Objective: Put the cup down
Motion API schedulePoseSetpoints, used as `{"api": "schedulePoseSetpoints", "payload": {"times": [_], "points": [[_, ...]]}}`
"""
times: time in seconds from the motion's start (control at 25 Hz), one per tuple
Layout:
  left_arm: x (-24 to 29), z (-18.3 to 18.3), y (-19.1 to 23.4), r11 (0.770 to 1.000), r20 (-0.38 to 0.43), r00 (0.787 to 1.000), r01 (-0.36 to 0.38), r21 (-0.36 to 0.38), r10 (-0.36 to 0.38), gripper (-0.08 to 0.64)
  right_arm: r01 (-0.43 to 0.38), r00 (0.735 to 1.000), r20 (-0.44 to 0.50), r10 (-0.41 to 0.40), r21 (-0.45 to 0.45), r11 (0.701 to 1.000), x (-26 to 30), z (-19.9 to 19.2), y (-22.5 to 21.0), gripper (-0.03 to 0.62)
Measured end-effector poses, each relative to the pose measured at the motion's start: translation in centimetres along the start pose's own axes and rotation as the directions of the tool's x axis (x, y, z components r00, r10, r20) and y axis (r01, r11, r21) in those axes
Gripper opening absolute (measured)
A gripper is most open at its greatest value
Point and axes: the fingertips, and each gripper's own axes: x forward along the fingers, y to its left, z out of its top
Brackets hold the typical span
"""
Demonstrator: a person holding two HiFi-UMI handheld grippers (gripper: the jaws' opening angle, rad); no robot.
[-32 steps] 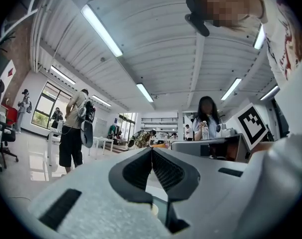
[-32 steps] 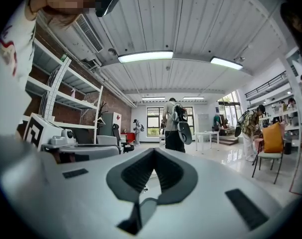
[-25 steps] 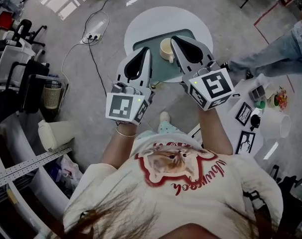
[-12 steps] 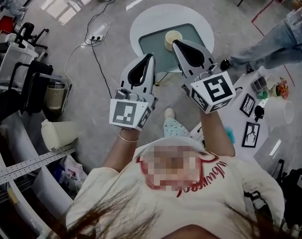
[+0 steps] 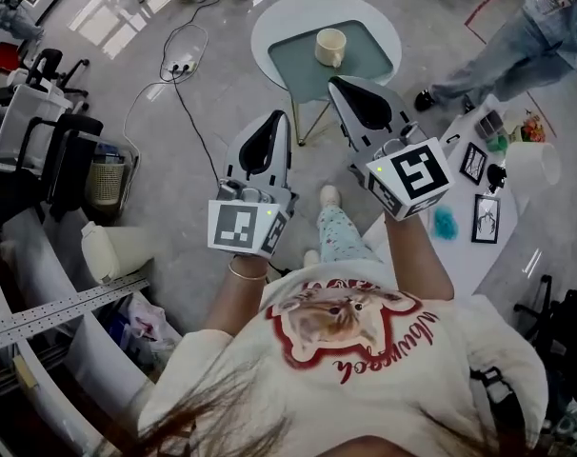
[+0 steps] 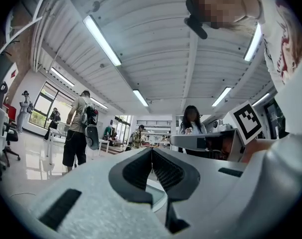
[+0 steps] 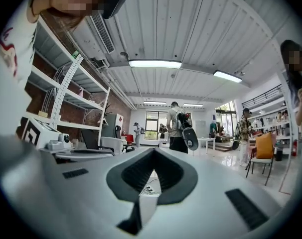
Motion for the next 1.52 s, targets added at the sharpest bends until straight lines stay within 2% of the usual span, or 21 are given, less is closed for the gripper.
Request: {"api": "schedulePoseSetpoints", "payload": {"times": [0.36,0.64,1.0,1.2,1.32,1.52], "points": [[-3.8,2.0,-3.6,0.999,0.027,0.999,0.046,0.013,-0.047,0.014,0.019,0.999,0.031,-0.018,-0.041,0.999,-4.7,2.4,3.4,0.028],[-6.0,2.6,-7.7,0.998,0.021,0.998,0.056,0.029,-0.057,0.014,0.008,0.999,0.053,-0.006,-0.028,1.0,-8.8,3.0,4.9,0.028],[-10.1,2.7,-15.1,0.999,0.024,1.0,0.001,0.042,-0.002,0.014,-0.076,0.995,0.056,0.078,-0.035,0.997,-16.4,3.2,7.2,0.028],[-12.2,2.9,-19.6,0.998,0.031,0.999,-0.041,0.053,0.04,0.014,-0.11,0.994,0.019,0.111,-0.013,0.994,-21.5,2.6,8.5,0.028],[-13.7,3.1,-21.3,0.996,0.032,0.997,-0.073,0.054,0.071,0.014,-0.122,0.992,0.017,0.122,0.017,0.992,-23.6,2.4,8.8,0.028],[-15.8,3.3,-22.6,0.993,0.031,0.994,-0.106,0.049,0.104,0.014,-0.17,0.984,0.057,0.17,-0.009,0.985,-25.4,3.0,9.9,0.028]]}}
